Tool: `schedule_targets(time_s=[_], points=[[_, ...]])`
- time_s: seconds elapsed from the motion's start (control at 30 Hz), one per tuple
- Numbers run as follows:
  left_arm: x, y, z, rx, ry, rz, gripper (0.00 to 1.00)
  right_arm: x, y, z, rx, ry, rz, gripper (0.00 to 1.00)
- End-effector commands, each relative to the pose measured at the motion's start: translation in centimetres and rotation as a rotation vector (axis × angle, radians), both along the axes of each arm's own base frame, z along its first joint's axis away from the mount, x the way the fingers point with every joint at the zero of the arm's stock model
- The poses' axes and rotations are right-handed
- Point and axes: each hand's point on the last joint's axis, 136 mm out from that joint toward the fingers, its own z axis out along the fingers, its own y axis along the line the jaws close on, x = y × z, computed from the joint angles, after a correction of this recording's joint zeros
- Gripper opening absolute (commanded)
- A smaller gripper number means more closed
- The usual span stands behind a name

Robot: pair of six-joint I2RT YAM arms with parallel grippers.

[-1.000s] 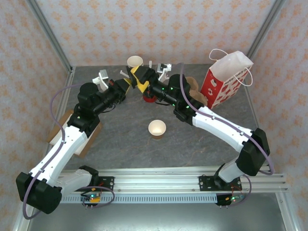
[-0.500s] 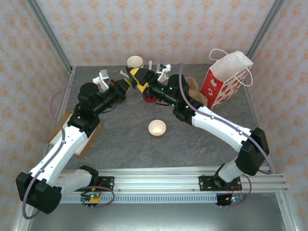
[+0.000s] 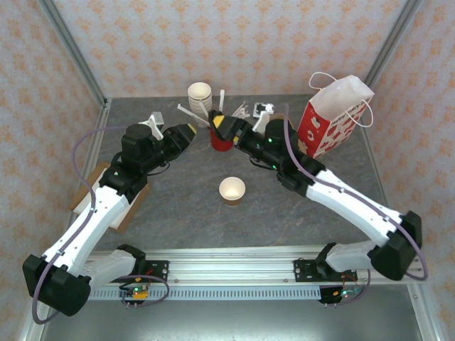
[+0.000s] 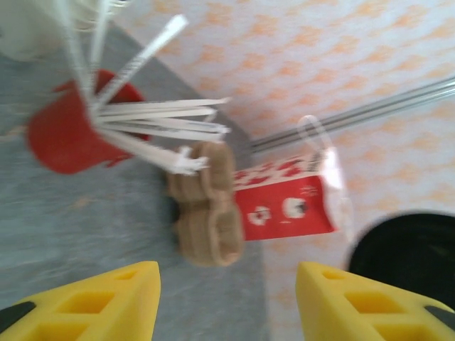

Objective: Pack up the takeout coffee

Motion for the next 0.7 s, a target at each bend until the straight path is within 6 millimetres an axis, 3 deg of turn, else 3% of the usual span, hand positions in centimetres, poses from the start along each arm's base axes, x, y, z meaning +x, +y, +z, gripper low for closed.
schedule_targets(time_s=[0.0, 0.1, 0.3, 0.47, 0.67], points=[[-1.4, 2.9, -1.9, 0.289, 0.035, 0.030, 0.55, -2.4, -2.5, -8.1, -0.578, -0.153, 0.016, 0.60], [-1.6, 3.5, -2.9, 0.392, 0.046, 0.008, 0.60, -4.2, -2.6, -12.8, -0.783, -0.200, 0.080, 0.60], [-1.8, 4.4, -3.7, 0.501, 0.058, -0.007, 0.65, -4.7, -1.8, -18.1, -0.955, -0.233, 0.129, 0.59], [-2.1, 4.8, -4.0, 0.525, 0.059, 0.001, 0.66, -4.4, -1.0, -20.4, -0.983, -0.224, 0.151, 0.59], [-2.1, 4.7, -4.2, 0.523, 0.061, -0.004, 0.66, -4.3, -1.1, -21.9, -0.995, -0.217, 0.145, 0.59]])
